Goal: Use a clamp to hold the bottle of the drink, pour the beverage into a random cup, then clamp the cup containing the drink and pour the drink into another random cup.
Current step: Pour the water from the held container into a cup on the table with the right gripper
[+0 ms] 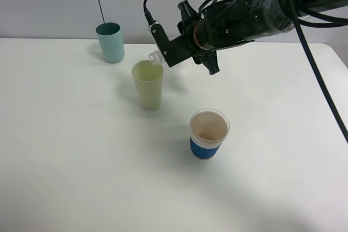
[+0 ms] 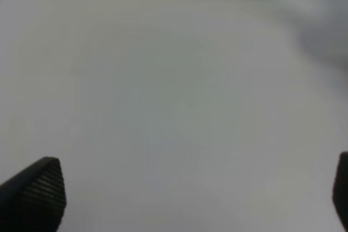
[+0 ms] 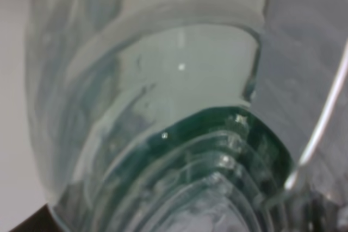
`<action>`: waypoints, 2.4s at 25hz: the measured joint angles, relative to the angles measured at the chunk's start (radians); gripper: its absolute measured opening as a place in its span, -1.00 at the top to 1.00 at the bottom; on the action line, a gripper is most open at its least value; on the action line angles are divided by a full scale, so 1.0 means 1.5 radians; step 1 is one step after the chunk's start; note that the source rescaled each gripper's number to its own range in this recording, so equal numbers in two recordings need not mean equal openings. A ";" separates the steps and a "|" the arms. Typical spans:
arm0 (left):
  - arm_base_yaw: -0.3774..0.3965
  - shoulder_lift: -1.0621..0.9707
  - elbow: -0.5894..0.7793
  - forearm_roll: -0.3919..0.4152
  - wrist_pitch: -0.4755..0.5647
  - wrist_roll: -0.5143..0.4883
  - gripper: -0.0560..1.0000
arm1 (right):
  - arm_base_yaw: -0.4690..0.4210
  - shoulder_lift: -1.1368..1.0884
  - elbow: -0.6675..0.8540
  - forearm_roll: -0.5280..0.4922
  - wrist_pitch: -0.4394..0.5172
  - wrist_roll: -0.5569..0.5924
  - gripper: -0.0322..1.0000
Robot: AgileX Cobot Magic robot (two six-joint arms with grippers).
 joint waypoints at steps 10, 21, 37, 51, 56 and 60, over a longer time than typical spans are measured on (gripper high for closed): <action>0.000 0.000 0.000 0.000 0.000 0.000 -1.00 | 0.000 0.000 0.000 -0.045 0.005 -0.005 0.94; 0.000 0.000 0.000 0.000 0.000 0.000 -1.00 | 0.000 0.000 0.000 -0.072 0.015 -0.005 0.94; 0.000 0.000 0.000 0.000 0.000 0.000 -1.00 | 0.002 0.000 -0.001 -0.078 0.017 -0.005 0.94; 0.000 0.000 0.000 0.000 0.000 0.000 -1.00 | 0.007 -0.015 -0.001 -0.079 0.025 -0.005 0.94; 0.000 0.000 0.000 0.000 0.000 0.000 -1.00 | 0.007 -0.016 -0.001 -0.082 0.035 -0.005 0.94; 0.000 0.000 0.000 0.000 0.000 0.000 -1.00 | 0.010 -0.016 -0.001 -0.089 0.037 -0.005 0.94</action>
